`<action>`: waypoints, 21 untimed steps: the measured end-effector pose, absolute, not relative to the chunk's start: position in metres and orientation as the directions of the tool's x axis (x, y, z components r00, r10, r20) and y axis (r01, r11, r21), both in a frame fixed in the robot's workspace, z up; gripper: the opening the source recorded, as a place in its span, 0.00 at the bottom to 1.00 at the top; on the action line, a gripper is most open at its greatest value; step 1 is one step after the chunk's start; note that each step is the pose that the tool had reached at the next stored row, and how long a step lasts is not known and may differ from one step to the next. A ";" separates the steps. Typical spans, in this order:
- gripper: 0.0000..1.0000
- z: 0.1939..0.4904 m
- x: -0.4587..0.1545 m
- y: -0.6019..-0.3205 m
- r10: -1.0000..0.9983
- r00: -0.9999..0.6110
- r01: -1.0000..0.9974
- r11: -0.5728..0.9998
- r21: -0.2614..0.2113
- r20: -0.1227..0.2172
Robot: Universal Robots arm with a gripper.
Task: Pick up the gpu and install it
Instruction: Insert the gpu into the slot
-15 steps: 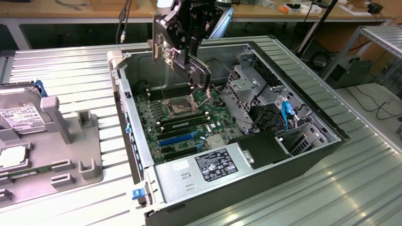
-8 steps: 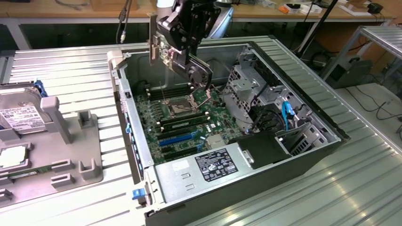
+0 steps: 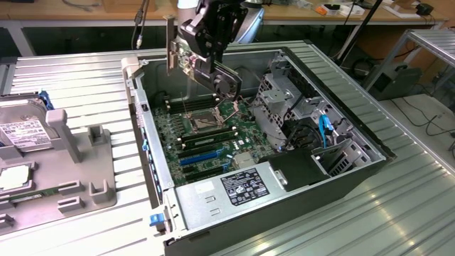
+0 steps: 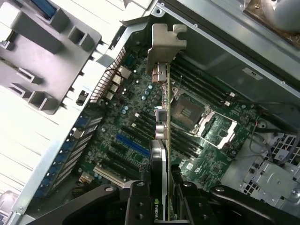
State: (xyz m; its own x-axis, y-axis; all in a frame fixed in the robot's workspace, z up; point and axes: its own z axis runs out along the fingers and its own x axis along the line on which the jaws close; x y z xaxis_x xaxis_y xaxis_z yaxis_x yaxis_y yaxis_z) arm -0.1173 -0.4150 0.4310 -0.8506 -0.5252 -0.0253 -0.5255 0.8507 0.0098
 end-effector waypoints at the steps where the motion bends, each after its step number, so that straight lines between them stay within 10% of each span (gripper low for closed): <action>1: 0.27 0.431 -0.117 -0.415 -0.532 -0.847 -0.532 0.847 0.010 -0.025; 21: 0.27 0.431 -0.117 -0.415 -0.648 -0.761 -0.649 0.761 0.010 -0.025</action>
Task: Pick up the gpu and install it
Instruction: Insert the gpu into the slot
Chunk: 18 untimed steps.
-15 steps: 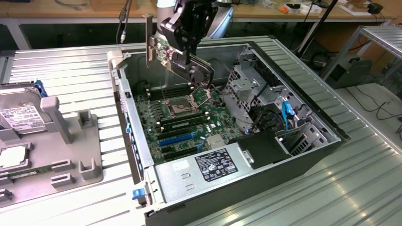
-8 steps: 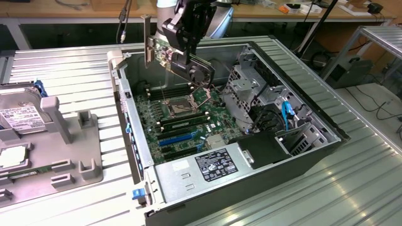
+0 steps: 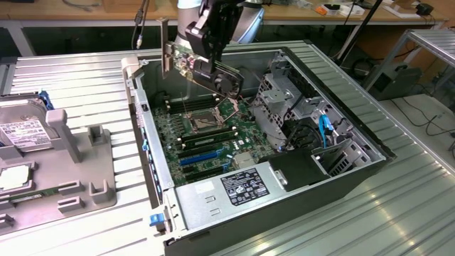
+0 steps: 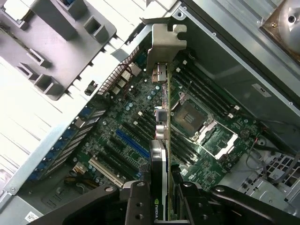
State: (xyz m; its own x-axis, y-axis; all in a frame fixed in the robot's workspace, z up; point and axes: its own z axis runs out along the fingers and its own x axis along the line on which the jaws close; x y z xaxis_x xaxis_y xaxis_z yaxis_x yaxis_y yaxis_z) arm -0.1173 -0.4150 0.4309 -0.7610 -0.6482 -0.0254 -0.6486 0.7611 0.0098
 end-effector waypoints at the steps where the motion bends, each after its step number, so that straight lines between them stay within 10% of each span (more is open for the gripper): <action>1: 0.27 0.431 -0.117 -0.415 -0.653 -0.757 -0.654 0.757 0.010 -0.025; 18: 0.27 0.431 -0.117 -0.415 -0.771 -0.637 -0.771 0.637 0.010 -0.025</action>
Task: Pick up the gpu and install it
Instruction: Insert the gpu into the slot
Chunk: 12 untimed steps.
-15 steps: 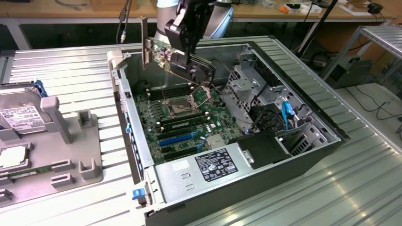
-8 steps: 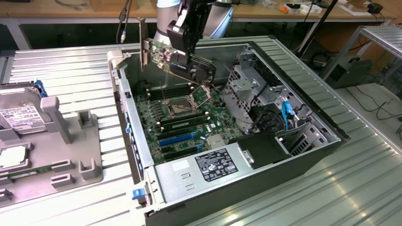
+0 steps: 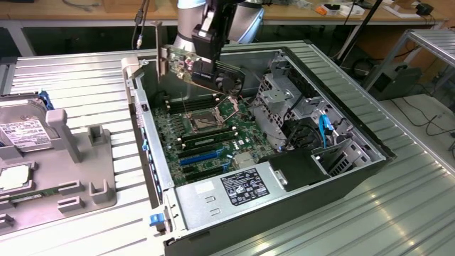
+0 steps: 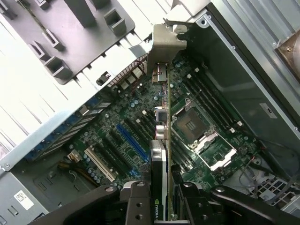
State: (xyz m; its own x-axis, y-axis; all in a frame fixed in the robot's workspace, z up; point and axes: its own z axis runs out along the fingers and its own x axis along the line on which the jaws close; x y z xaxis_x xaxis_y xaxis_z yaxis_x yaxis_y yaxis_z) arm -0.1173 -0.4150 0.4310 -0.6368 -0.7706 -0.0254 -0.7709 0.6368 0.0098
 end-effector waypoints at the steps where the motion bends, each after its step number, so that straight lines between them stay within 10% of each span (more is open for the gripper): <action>1: 0.27 0.431 -0.117 -0.415 -0.777 -0.629 -0.777 0.629 0.010 -0.025; 12: 0.27 0.431 -0.117 -0.415 -0.840 -0.543 -0.840 0.543 0.010 -0.025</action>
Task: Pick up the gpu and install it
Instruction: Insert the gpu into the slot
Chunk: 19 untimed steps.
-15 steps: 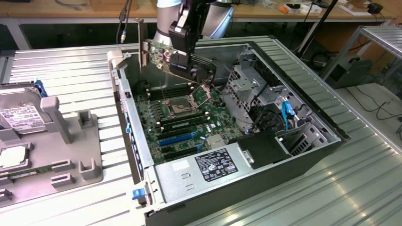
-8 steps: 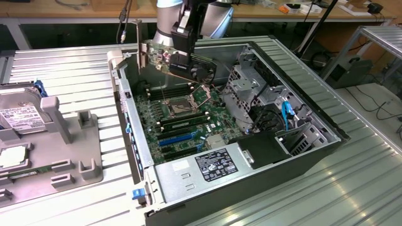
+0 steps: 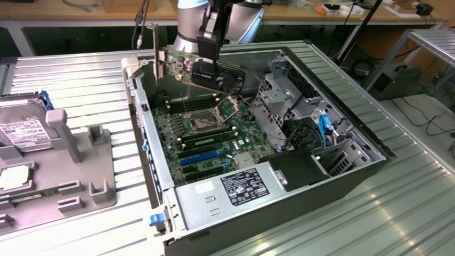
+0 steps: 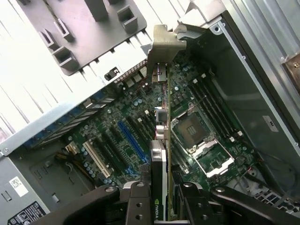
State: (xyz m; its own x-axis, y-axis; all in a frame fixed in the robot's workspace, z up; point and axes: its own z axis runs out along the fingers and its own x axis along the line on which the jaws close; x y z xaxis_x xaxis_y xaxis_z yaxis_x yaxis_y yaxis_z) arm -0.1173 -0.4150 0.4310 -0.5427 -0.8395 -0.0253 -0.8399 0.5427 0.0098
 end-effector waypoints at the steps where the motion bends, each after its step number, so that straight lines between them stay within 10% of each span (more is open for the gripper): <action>1: 0.27 0.431 -0.117 -0.415 -0.844 -0.536 -0.844 0.536 0.010 -0.025; 19: 0.27 0.431 -0.117 -0.415 -0.935 -0.353 -0.935 0.353 0.010 -0.025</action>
State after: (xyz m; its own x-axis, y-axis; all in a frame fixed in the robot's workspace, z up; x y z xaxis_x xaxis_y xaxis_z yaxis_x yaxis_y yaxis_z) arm -0.1173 -0.4150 0.4310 -0.3534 -0.9351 -0.0253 -0.9355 0.3533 0.0097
